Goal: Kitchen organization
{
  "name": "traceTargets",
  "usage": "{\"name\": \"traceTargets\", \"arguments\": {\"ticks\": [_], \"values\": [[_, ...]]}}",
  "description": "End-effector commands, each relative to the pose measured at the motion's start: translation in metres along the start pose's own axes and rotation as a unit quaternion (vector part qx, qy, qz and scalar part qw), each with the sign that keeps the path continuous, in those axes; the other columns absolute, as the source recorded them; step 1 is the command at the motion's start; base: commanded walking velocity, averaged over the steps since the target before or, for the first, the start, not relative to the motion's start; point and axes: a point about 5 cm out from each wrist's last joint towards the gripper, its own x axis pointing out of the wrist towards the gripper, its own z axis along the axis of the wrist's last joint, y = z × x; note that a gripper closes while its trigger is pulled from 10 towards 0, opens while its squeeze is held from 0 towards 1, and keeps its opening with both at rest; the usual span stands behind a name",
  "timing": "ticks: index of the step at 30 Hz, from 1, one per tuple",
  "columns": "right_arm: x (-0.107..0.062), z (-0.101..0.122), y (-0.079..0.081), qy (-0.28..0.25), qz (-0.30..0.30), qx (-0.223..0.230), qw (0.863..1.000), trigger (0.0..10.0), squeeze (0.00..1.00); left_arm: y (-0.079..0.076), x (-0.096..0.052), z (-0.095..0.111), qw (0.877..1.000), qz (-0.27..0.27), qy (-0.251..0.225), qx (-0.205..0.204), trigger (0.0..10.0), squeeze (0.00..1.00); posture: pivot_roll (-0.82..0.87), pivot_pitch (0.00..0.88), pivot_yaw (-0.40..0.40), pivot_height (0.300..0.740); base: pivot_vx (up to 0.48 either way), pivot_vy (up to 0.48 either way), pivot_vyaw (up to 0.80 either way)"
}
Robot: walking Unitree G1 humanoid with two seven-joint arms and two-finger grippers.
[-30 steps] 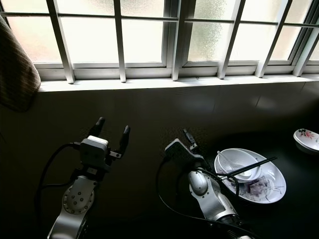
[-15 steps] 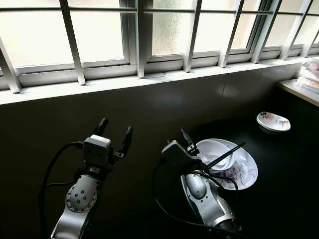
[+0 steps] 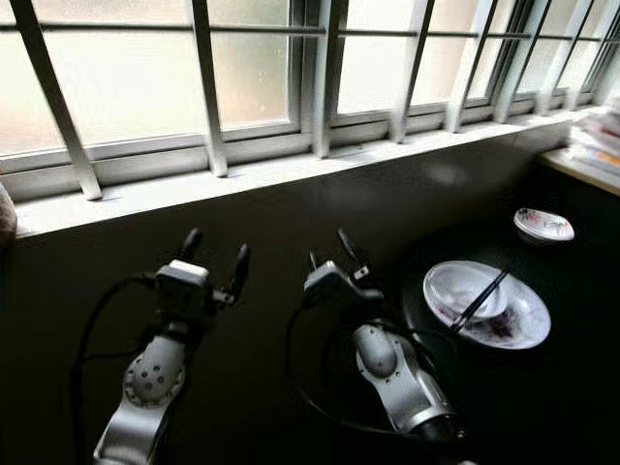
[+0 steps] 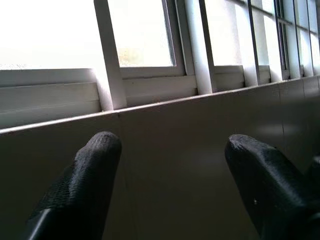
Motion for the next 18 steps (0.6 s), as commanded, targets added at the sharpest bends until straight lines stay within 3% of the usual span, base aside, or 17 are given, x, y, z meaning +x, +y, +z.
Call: {"name": "traceTargets", "arguments": {"ticks": [1,9,13,18], "values": [[-0.005,-0.01,0.003,0.029,0.006,-0.006,1.0,10.0,0.0,0.0,-0.001,-0.002,1.0,-0.003,0.007,0.005,10.0,0.0,0.06,0.0,-0.062,0.74,0.0,0.0,0.0],[-0.012,-0.036,-0.003,0.118,-0.013,-0.022,0.993,10.0,0.0,-0.003,-0.003,-0.006,1.0,-0.012,0.019,0.015,10.0,0.0,0.06,0.0,-0.059,0.74,0.0,0.0,-0.1],[-0.01,-0.032,0.0,0.099,0.001,-0.02,0.995,10.0,0.0,-0.005,-0.003,-0.008,0.999,-0.017,0.026,0.013,10.0,0.0,0.05,0.0,-0.059,0.74,0.0,-0.205,-0.8],[-0.009,-0.027,0.007,0.086,0.017,-0.032,0.996,10.0,0.0,-0.006,-0.002,-0.008,0.999,-0.017,0.024,0.015,10.0,0.0,0.06,0.0,-0.06,0.74,0.0,-0.48,0.0]]}}
